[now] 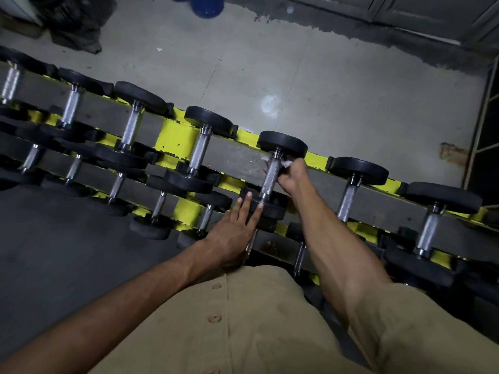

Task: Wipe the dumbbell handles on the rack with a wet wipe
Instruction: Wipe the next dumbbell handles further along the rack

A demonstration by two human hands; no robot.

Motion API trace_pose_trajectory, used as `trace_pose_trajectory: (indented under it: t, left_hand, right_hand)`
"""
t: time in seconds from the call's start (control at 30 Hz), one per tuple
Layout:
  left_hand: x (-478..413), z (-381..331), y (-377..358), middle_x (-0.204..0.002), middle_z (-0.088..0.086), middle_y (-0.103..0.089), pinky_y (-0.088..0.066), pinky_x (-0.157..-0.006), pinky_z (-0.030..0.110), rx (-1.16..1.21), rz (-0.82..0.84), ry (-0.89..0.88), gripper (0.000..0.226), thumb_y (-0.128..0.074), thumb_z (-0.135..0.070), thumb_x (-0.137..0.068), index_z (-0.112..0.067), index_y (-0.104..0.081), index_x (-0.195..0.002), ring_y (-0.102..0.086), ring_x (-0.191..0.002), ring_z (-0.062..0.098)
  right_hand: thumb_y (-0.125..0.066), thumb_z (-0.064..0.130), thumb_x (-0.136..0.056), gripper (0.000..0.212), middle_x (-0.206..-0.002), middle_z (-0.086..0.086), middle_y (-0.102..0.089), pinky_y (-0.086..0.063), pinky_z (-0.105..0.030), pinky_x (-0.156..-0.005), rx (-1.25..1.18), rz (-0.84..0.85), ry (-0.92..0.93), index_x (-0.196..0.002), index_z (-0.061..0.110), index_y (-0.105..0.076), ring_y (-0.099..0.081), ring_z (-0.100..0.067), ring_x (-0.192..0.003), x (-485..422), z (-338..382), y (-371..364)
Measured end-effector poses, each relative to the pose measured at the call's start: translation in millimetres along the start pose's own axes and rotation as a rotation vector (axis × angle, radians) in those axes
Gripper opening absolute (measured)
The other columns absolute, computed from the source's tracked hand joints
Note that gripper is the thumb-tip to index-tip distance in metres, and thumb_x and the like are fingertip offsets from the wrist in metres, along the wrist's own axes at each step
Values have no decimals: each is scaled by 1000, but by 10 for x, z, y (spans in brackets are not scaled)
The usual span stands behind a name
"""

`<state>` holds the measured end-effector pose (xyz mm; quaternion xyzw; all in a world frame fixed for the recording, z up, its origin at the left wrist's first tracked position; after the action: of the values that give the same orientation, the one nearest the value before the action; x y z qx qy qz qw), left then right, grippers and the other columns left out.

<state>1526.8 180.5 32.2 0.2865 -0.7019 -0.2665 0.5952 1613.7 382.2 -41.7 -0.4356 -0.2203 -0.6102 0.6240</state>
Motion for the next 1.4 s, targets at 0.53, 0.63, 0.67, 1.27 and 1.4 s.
trace_pose_trajectory:
  t: [0.53, 0.63, 0.67, 1.27, 1.4]
  left_hand:
    - [-44, 36, -17, -159, 31, 40, -14, -127, 57, -50, -10, -17, 102, -56, -15, -102, -8, 29, -160, 19, -156, 48]
    - [-50, 46, -32, -159, 30, 40, -13, -127, 57, -47, -1, -11, 104, -58, -18, -103, -9, 29, -160, 19, -156, 48]
    - [-52, 51, -36, -160, 30, 40, -12, -128, 57, -43, -1, -9, 105, -58, -19, -103, -9, 28, -160, 18, -156, 48]
    - [-42, 26, -46, -161, 28, 38, -15, -129, 56, -21, -53, 4, 92, -45, -2, -104, -11, 28, -161, 17, -158, 45]
    - [-38, 17, -51, -161, 28, 38, -16, -128, 57, -23, -23, 21, 97, -51, -8, -104, -11, 28, -160, 17, -158, 45]
  right_hand:
    - [-53, 17, -99, 24, -112, 2, -74, -57, -32, -84, 842, -114, 656, -120, 22, -64, -69, -15, -100, 390, -346, 209]
    - [-63, 16, -98, 24, -106, 0, -74, -48, -26, -69, 1020, -254, 845, -121, 16, -58, -68, -16, -91, 473, -292, 185]
    - [-62, 19, -99, 21, -103, -1, -72, -42, -25, -66, 1095, -275, 906, -119, 15, -56, -65, -16, -87, 495, -271, 160]
    - [-57, 20, -88, 25, -114, 1, -66, -49, -33, -51, 2191, 242, 1272, -113, 18, -63, -71, -30, -79, 337, 292, -187]
    - [-56, 27, -95, 18, -106, -7, -66, -50, -36, -61, 2207, 410, 1024, -104, 14, -66, -69, -33, -85, 408, -31, -272]
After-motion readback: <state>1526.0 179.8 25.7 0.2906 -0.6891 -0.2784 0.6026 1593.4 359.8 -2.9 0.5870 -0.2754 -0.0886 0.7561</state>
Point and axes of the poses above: each hand's wrist, its own x-axis away from the middle knuckle, its own y-axis out of the back of the hand, z = x × y, the point moved 4 cm from there along -x, towards the middle knuckle
